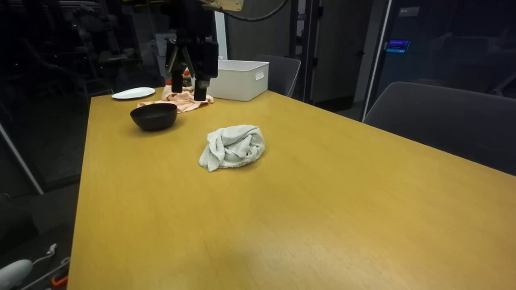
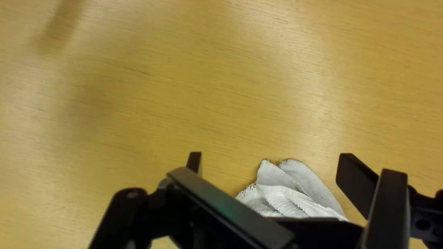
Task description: Take the toy blocks off of the kitchen towel by picking it up
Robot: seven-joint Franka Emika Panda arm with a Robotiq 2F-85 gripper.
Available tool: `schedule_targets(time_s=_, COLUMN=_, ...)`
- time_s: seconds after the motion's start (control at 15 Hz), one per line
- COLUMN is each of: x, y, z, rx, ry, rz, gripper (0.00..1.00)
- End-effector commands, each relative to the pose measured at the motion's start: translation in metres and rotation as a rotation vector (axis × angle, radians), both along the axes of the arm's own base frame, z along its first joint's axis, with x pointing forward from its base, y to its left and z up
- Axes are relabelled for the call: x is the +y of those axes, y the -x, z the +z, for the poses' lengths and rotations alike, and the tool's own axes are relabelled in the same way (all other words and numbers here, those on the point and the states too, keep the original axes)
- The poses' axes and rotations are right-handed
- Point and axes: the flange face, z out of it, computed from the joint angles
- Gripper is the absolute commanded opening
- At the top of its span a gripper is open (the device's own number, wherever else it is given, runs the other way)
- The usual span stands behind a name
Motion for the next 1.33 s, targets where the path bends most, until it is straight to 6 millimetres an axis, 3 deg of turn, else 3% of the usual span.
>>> schedule_targets(time_s=0.0, x=0.020, y=-0.015, z=-0.029, rx=-0.025, ry=-0.031, rz=0.076, gripper=1.00)
schedule_targets(time_s=0.27, x=0.056, y=-0.042, z=-0.065, rx=-0.165, ry=-0.135, rz=0.133, gripper=1.00)
schedule_targets(time_s=0.53, x=0.086, y=-0.057, z=-0.098, rx=-0.255, ry=-0.112, rz=0.194, gripper=1.00)
schedule_targets(time_s=1.27, x=0.087, y=-0.077, z=-0.160, rx=-0.320, ry=-0.006, rz=0.262, gripper=1.00)
